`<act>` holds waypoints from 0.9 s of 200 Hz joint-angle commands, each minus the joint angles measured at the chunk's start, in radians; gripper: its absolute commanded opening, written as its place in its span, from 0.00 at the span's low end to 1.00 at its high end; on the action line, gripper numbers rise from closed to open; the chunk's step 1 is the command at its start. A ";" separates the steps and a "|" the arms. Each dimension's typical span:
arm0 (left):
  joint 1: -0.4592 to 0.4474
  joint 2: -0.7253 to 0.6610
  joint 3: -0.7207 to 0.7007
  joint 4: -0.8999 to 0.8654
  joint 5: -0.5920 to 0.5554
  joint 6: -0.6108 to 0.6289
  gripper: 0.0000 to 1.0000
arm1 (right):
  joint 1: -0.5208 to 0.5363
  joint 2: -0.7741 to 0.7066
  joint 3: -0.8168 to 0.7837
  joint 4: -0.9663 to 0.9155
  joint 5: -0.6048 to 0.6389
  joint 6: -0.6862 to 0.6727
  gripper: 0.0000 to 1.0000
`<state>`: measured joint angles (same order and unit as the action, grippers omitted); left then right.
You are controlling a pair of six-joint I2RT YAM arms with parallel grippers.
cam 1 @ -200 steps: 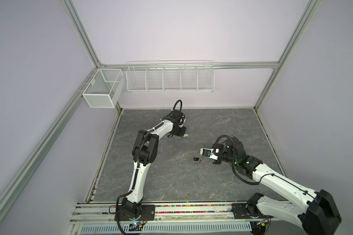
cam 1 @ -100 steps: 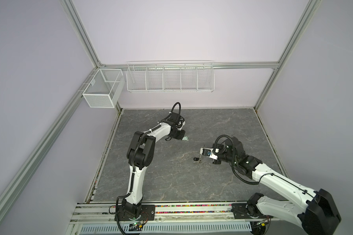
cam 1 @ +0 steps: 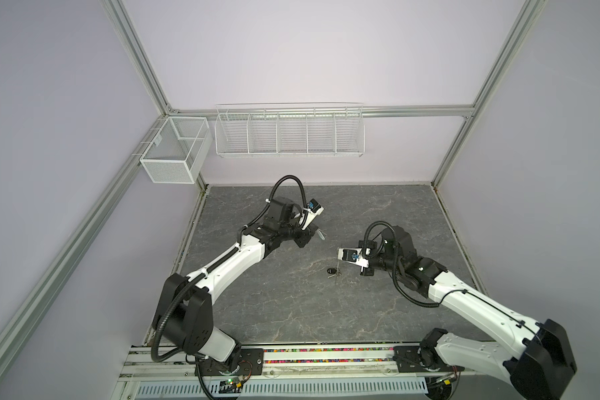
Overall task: Attach keys to a key ring
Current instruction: Pick up the key from the top-center of the table, then insert the key into the keyring.
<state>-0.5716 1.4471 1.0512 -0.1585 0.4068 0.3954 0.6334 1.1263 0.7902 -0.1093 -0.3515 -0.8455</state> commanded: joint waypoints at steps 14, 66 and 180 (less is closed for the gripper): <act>0.000 -0.109 -0.183 0.292 0.176 0.188 0.00 | -0.027 0.001 0.030 -0.023 -0.194 0.000 0.07; -0.028 -0.212 -0.250 0.291 0.261 0.352 0.00 | -0.029 -0.025 0.016 0.002 -0.259 -0.029 0.07; -0.118 -0.247 -0.202 0.152 0.260 0.513 0.00 | -0.054 -0.007 0.035 -0.007 -0.349 0.035 0.07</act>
<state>-0.6750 1.2266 0.8131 0.0288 0.6483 0.8471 0.5961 1.1221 0.8078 -0.1379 -0.6323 -0.8341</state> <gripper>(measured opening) 0.049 0.074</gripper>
